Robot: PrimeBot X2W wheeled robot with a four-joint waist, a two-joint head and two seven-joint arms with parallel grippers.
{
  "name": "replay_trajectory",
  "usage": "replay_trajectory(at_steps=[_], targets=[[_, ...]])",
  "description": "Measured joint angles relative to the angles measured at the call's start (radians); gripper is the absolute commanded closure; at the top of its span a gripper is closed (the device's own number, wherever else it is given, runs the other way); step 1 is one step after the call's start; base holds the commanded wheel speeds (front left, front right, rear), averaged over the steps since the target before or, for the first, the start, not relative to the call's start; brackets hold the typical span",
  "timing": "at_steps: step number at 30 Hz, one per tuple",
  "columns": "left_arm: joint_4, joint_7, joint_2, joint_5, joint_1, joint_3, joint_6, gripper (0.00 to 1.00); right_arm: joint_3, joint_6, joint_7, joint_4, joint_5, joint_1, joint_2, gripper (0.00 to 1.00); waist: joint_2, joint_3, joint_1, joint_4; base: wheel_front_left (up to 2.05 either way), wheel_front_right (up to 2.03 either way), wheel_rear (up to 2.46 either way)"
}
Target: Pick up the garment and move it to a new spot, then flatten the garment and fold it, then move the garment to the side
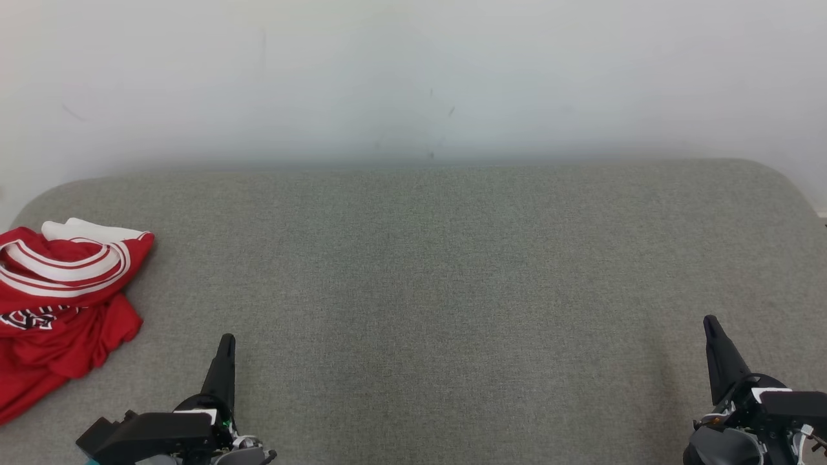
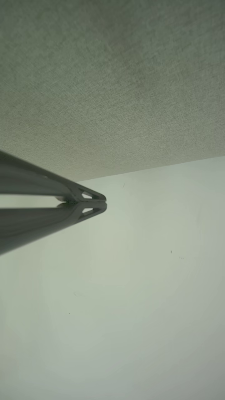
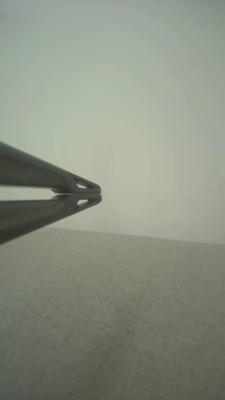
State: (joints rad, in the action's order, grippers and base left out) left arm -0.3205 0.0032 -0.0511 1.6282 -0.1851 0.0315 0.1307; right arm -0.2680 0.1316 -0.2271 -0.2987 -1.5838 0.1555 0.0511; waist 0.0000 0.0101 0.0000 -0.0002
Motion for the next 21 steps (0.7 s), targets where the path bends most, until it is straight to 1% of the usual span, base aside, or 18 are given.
replay_trajectory(at_steps=[21], targets=[[0.0,0.0,0.0,0.0,0.0,0.0,0.0,1.0,0.0,0.0,0.0,0.0,0.0,0.0,0.0,1.0,0.0,0.0,0.0,0.0,0.0,0.0,0.0]])
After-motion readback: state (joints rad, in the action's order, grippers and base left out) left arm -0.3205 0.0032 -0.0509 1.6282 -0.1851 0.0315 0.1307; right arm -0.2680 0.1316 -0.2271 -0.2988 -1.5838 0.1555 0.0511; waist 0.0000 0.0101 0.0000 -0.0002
